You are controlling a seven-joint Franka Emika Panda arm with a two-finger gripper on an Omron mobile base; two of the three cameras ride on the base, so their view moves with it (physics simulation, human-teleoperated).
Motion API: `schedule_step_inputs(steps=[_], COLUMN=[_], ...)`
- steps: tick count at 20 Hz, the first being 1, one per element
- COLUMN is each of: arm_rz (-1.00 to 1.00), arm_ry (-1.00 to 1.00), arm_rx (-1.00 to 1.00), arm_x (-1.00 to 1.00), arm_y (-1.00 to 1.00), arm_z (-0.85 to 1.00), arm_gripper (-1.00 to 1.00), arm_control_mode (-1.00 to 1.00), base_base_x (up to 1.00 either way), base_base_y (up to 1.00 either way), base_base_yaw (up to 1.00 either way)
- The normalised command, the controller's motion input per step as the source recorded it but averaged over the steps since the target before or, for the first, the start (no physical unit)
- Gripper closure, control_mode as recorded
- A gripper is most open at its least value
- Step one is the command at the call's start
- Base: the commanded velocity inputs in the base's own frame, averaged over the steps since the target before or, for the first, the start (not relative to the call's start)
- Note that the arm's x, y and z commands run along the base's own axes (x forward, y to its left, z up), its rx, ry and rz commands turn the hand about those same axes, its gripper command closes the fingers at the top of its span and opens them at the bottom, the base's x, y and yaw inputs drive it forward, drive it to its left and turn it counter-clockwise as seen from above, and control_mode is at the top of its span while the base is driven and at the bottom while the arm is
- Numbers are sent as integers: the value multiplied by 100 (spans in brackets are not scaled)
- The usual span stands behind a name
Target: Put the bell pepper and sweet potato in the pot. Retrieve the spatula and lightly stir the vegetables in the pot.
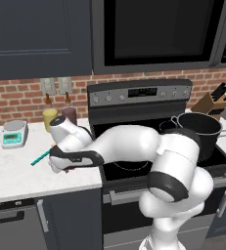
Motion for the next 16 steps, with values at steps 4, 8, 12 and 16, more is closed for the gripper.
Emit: schedule_step_inputs(steps=[4, 8, 12, 16], arm_rz=[0, 0, 0, 0], arm_ry=[-6, -5, 0, 0], arm_rx=[-5, 0, 0, 0], arm_x=[54, 57, 46, 41], arm_y=[0, 0, 0, 0], arm_z=[-19, -25, -31, -27], arm_gripper=[-100, -100, -100, -100], arm_control_mode=[-100, -100, -100, -100], base_base_x=[0, 0, 0, 0], base_base_y=[0, 0, 0, 0], base_base_yaw=[0, 0, 0, 0])
